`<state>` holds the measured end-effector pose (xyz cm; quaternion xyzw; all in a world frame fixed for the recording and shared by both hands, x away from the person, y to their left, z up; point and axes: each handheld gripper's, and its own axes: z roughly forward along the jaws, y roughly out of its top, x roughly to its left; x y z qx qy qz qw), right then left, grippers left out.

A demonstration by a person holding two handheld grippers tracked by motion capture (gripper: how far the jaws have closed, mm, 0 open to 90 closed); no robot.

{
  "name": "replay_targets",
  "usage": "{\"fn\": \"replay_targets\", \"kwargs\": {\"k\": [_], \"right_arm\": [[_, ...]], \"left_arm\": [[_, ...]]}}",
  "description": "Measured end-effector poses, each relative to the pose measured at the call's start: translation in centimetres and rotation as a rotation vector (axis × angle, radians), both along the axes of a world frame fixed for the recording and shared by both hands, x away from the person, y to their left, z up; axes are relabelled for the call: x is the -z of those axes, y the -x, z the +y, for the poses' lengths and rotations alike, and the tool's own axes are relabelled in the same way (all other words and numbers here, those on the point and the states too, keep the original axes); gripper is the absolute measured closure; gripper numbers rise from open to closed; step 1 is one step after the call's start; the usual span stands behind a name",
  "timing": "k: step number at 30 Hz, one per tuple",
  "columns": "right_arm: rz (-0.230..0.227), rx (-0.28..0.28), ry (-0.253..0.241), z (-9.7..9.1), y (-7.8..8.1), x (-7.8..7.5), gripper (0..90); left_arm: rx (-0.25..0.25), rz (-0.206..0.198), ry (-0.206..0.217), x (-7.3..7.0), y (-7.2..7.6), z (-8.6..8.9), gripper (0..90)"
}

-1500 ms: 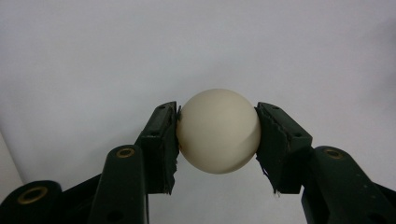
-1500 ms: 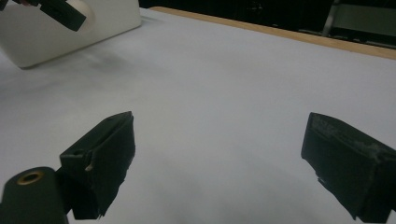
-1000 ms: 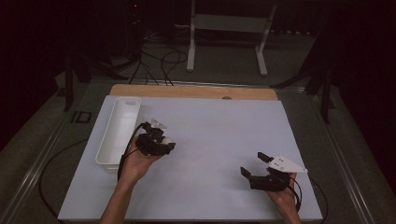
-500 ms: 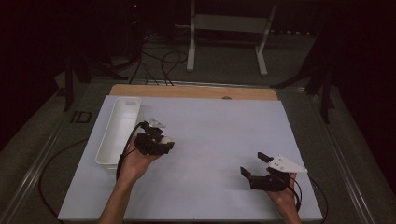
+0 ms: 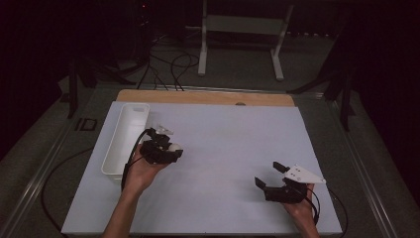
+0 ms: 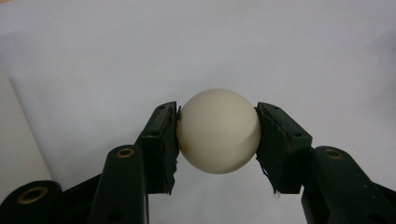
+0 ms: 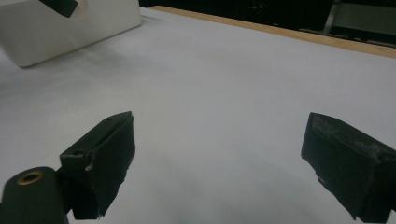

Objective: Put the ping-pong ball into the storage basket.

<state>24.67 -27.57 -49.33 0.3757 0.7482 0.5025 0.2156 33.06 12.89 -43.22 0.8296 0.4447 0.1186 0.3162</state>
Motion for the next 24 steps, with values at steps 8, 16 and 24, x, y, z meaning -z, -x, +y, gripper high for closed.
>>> {"fn": "replay_targets", "kwargs": {"k": [8, 16, 24], "right_arm": [[-0.005, 0.001, 0.001, -0.09, 0.0, -0.02, 9.5], [-0.008, 0.005, -0.002, -0.1, 0.01, -0.01, 9.5], [-0.01, 0.007, -0.002, -0.06, 0.04, 0.03, 9.4]], "left_arm": [[-0.006, -0.003, 0.001, -0.16, 0.0, 0.27, 51.3], [-0.014, -0.008, 0.001, -0.31, 0.08, 0.57, 51.3], [-0.024, -0.012, 0.001, -0.48, 0.14, 0.95, 51.3]]}}
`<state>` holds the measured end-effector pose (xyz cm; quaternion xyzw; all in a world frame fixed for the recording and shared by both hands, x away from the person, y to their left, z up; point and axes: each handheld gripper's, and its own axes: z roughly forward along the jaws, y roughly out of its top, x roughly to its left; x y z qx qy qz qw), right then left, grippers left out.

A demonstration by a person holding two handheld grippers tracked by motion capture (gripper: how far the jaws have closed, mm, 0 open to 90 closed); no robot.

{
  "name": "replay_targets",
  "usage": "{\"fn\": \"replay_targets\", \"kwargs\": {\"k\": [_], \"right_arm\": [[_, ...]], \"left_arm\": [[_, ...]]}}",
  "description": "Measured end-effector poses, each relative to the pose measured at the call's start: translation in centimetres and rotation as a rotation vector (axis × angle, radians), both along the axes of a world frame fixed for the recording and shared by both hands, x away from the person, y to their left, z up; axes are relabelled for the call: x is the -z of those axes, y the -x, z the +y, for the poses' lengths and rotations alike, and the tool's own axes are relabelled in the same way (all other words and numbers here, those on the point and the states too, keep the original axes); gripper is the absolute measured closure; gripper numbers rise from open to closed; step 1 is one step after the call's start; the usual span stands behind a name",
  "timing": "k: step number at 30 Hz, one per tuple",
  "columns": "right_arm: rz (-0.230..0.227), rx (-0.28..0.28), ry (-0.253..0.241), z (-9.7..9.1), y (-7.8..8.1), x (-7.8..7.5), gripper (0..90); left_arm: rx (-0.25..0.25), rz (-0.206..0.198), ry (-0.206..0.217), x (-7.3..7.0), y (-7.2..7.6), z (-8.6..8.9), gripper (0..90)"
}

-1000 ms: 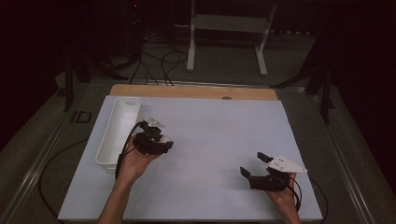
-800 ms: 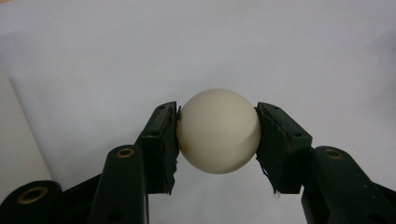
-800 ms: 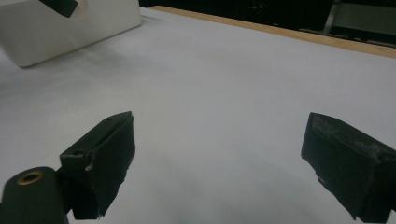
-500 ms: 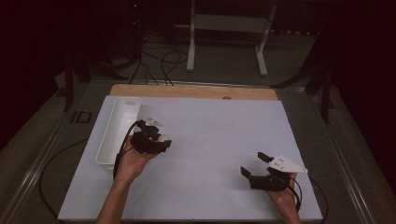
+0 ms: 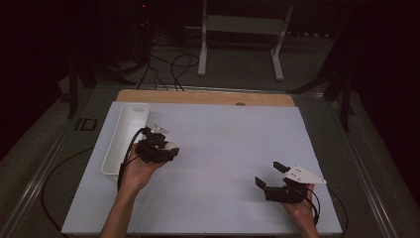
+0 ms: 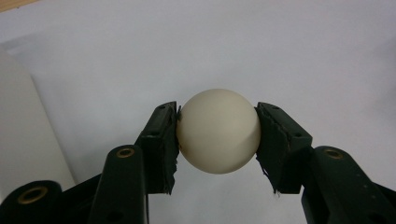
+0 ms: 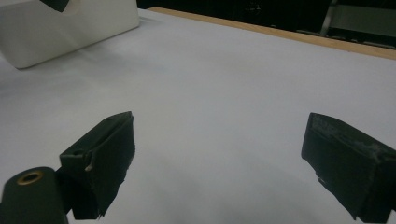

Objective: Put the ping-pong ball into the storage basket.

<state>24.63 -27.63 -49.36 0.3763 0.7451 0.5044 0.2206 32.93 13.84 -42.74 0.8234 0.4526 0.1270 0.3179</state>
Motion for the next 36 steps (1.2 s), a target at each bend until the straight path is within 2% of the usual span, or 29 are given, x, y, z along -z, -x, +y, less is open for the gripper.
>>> {"fn": "replay_targets", "kwargs": {"k": [36], "right_arm": [[0.002, 0.008, 0.006, 0.0, 0.0, 0.0, 9.5]], "left_arm": [[-0.035, -0.009, 0.008, -0.5, 0.1, 1.3, 51.3]]}}
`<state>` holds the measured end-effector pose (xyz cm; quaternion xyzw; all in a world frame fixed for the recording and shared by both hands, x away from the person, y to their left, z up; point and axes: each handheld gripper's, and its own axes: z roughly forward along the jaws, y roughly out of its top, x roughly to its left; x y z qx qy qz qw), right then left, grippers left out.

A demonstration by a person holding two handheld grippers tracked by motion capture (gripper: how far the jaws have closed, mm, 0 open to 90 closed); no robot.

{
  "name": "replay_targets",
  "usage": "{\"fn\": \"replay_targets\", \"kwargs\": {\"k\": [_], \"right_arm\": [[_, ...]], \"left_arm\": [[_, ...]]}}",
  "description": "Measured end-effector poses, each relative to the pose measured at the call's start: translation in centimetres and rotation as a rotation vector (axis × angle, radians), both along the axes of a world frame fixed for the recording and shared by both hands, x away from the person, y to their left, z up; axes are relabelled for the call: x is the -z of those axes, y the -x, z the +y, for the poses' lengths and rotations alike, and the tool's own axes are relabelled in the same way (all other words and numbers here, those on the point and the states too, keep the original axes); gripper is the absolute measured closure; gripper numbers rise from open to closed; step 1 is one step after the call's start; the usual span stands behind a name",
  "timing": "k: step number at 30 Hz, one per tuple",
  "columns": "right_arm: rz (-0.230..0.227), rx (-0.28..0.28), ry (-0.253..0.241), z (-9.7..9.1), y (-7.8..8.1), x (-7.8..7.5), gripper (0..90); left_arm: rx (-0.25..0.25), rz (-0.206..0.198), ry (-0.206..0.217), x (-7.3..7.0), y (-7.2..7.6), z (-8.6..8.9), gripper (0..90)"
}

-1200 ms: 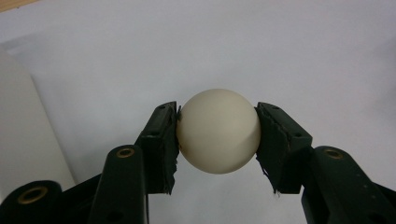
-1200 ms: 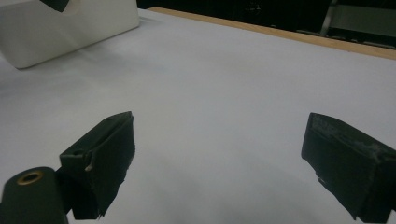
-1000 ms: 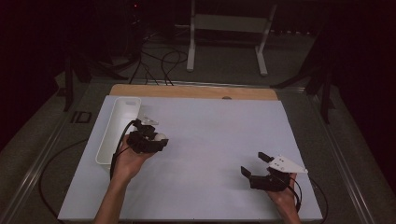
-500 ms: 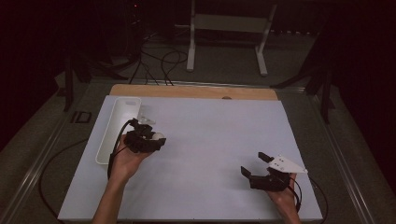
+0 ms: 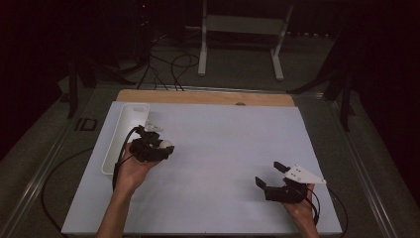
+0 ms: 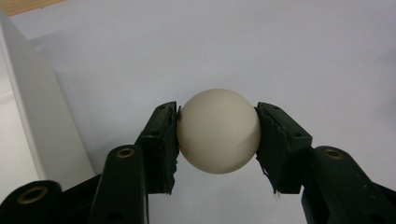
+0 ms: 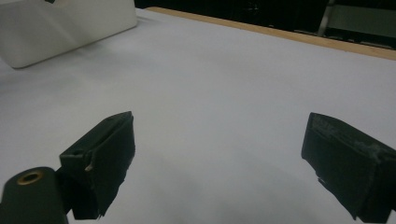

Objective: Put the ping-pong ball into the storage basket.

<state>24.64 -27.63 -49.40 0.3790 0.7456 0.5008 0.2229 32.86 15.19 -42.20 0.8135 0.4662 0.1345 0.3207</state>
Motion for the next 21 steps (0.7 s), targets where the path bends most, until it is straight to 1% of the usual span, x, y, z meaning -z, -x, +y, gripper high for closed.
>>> {"fn": "replay_targets", "kwargs": {"k": [17, 21], "right_arm": [[0.001, 0.0, 0.0, 0.01, -0.01, 0.01, 9.4], [0.001, 0.0, -0.001, 0.0, 0.0, 0.02, 9.5]], "left_arm": [[-0.022, -0.004, 0.005, -0.12, -0.03, 0.47, 51.3], [-0.028, -0.005, 0.0, -0.16, -0.01, 0.67, 51.3]]}}
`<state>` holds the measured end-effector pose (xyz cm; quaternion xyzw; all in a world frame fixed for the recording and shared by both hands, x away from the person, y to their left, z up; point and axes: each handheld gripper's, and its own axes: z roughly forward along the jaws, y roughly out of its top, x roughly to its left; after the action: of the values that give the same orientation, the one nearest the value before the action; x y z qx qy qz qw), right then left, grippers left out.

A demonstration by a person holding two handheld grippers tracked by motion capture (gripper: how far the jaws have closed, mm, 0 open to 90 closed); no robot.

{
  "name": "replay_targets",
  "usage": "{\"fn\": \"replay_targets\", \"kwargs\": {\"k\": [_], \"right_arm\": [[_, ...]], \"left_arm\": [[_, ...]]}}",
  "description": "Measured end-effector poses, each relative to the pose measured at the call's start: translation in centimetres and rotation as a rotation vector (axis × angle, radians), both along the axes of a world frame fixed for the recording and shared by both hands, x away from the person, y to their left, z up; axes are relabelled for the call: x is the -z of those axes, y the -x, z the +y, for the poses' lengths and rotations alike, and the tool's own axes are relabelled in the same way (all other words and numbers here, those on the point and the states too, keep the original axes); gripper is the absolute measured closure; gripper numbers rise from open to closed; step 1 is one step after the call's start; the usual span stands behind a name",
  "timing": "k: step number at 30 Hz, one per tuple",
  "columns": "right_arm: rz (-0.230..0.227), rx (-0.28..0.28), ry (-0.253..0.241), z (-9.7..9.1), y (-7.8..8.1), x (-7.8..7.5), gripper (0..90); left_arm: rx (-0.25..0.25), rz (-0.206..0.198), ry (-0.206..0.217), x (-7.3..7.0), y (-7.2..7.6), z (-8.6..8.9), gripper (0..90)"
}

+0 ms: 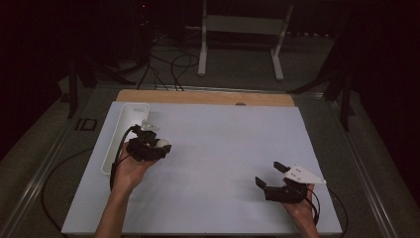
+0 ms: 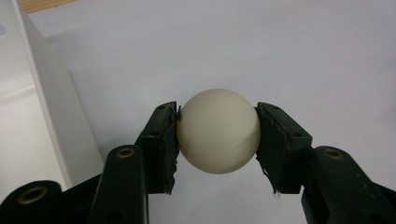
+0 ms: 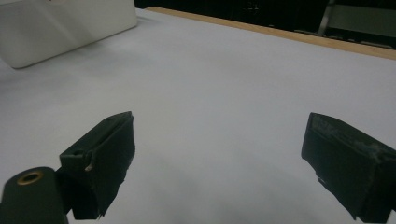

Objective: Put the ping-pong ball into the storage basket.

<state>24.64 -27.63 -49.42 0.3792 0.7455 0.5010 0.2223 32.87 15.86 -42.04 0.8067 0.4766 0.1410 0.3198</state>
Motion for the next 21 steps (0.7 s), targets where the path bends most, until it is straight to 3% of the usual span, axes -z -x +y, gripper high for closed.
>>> {"fn": "replay_targets", "kwargs": {"k": [21], "right_arm": [[0.0, -0.003, 0.001, 0.04, 0.01, 0.01, 9.5]], "left_arm": [[-0.031, -0.006, -0.005, -0.08, -0.02, 1.01, 51.3]]}}
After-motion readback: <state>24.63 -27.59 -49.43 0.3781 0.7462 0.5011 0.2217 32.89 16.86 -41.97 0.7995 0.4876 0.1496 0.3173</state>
